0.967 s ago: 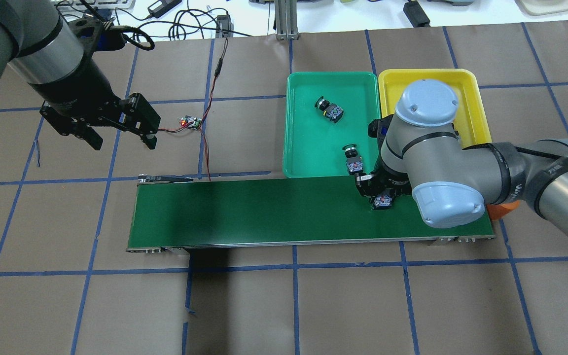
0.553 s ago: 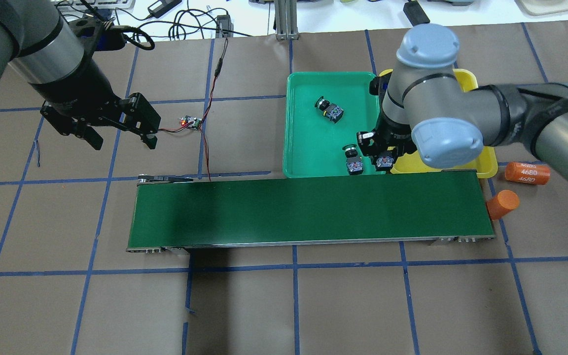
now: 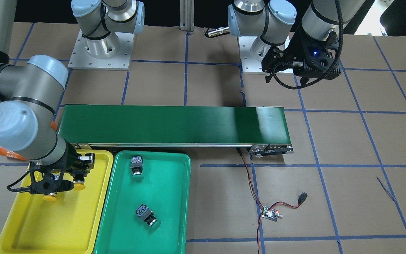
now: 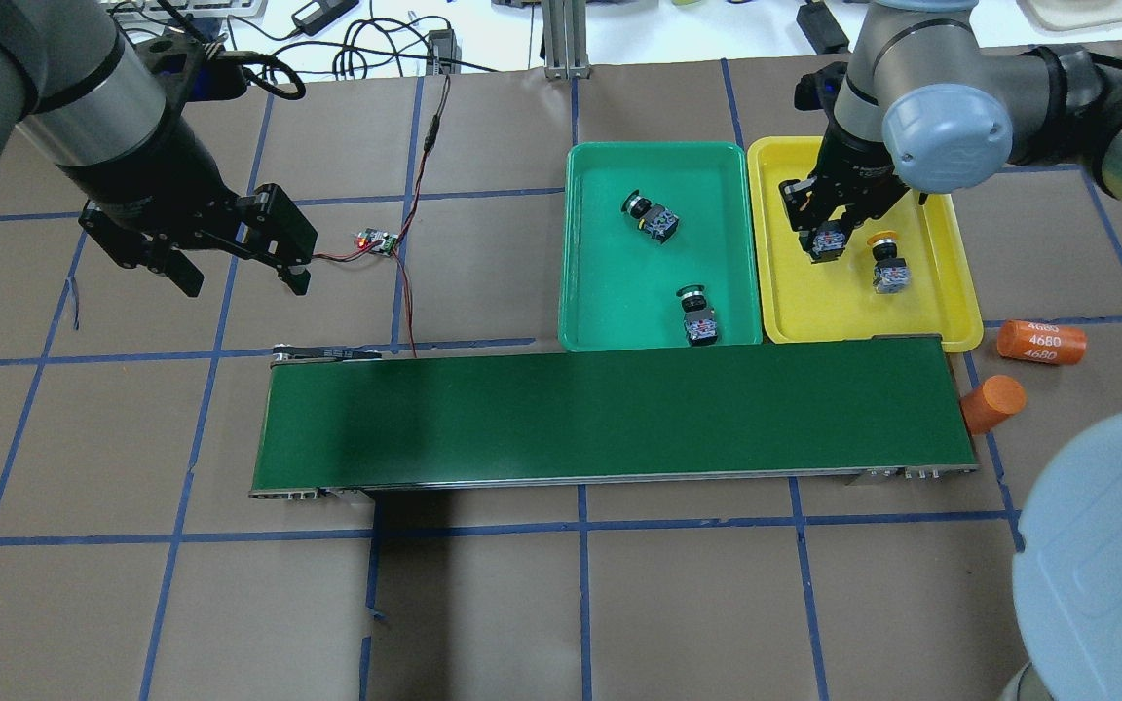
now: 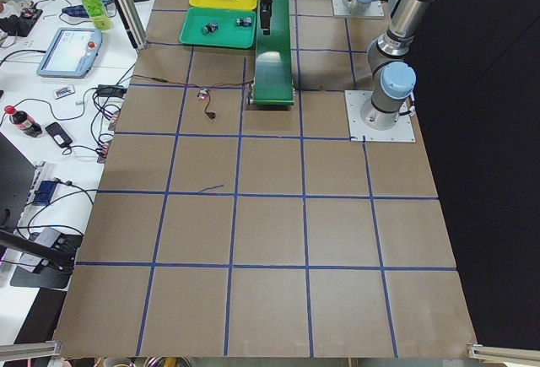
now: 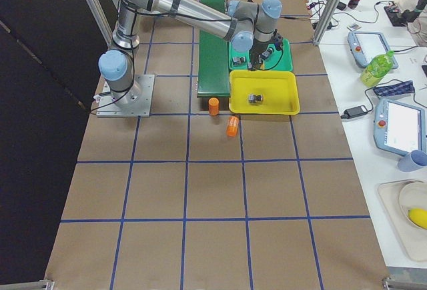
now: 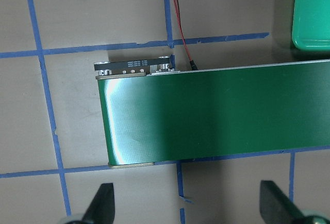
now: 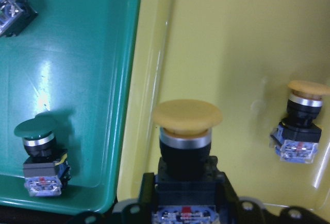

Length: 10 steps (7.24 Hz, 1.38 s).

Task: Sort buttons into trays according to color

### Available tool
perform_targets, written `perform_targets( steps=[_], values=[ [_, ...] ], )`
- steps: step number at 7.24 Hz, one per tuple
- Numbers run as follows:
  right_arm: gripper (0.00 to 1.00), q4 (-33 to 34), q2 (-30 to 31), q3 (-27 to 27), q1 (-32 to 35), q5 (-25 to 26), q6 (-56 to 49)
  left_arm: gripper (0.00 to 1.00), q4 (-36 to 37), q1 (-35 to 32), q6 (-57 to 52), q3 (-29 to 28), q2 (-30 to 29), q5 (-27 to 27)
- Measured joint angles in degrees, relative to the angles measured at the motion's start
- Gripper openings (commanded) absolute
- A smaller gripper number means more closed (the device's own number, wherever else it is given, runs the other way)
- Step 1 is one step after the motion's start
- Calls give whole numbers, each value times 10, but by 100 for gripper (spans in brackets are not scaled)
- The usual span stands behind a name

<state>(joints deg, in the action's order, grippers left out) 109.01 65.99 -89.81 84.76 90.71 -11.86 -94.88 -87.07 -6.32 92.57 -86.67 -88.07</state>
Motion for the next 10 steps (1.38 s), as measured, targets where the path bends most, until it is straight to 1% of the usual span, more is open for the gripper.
perform_targets(
  steps=[2,3,5,7,8,9,10],
  values=[
    [78,-6,6,3,-3,-5,-1,100,0,1,0,0,0,0],
    [80,-24,22,8,-1,-6,3,100,0,1,0,0,-1,0],
    [80,-100,76,38,17,-7,22,100,0,1,0,0,-1,0],
    [81,-216,127,98,45,-7,46,100,0,1,-1,0,-1,0],
    [81,-268,149,119,61,-8,61,100,0,1,0,0,-1,0],
    [79,-301,163,125,80,-9,75,100,0,1,0,0,-1,0],
    [80,-311,168,124,95,-9,92,100,0,1,0,0,-1,0]
  ],
)
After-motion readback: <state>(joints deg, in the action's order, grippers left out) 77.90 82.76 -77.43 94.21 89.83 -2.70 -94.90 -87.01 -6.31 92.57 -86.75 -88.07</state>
